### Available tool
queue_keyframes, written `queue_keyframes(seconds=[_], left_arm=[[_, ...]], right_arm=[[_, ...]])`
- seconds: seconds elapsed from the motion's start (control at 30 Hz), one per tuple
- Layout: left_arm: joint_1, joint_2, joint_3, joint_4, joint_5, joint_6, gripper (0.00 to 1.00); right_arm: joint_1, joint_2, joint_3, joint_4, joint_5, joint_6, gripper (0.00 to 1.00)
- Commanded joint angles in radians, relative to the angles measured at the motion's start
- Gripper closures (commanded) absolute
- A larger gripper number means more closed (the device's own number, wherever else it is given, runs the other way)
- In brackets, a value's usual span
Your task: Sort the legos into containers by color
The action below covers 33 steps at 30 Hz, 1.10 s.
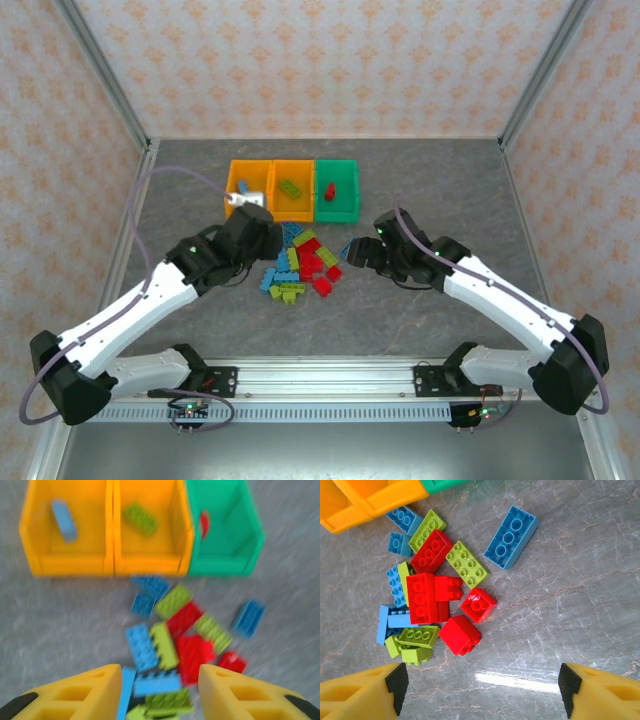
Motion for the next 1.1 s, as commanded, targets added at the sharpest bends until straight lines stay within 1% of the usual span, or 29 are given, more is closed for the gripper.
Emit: queue_keyframes(seconds=[0.0, 0.1, 0.17, 0.27, 0.3, 0.5, 0.63, 0.77, 0.9, 1.0, 1.07], left_arm=[[0.027, 0.013, -0.109, -0.054, 0.086, 0.005, 0.53], [0.089, 0.128, -0.114, -0.056, 0.152, 0.030, 0.53], [0.108, 0.196, -0.117, -0.027, 0.176, 0.060, 0.53], [0.127, 0.272, -0.117, 0.020, 0.254, 0.092, 0.51], [0.133, 0.292, -0.119, 0.032, 0.258, 0.095, 0.51], [0.154, 0.403, -0.093, -0.006, 0.189, 0.113, 0.56], [0.162, 0.443, -0.100, 0.012, 0.204, 0.122, 0.56], [0.174, 0.467, -0.127, 0.063, 0.217, 0.120, 0.58], [0.183, 0.501, -0.138, 0.104, 0.211, 0.121, 0.63], [0.187, 0.536, -0.127, 0.101, 0.207, 0.128, 0.64], [0.188, 0.536, -0.130, 0.108, 0.211, 0.126, 0.69]], right_arm=[[0.010, 0.000, 0.046, 0.022, 0.003, 0.010, 0.19], [0.012, 0.023, 0.047, 0.017, 0.002, 0.009, 0.19], [0.012, 0.018, 0.049, 0.003, 0.005, 0.012, 0.19], [0.012, 0.012, 0.045, -0.019, 0.017, 0.016, 0.19], [0.012, -0.017, 0.041, -0.022, 0.024, 0.018, 0.19], [0.012, -0.050, 0.024, -0.029, 0.048, 0.030, 0.19], [0.012, -0.036, 0.036, -0.034, 0.045, 0.030, 0.19], [0.012, -0.028, 0.041, -0.039, 0.045, 0.026, 0.19], [0.012, -0.027, 0.047, -0.045, 0.044, 0.026, 0.19], [0.012, -0.031, 0.051, -0.052, 0.043, 0.024, 0.19], [0.012, -0.036, 0.052, -0.058, 0.044, 0.023, 0.19]])
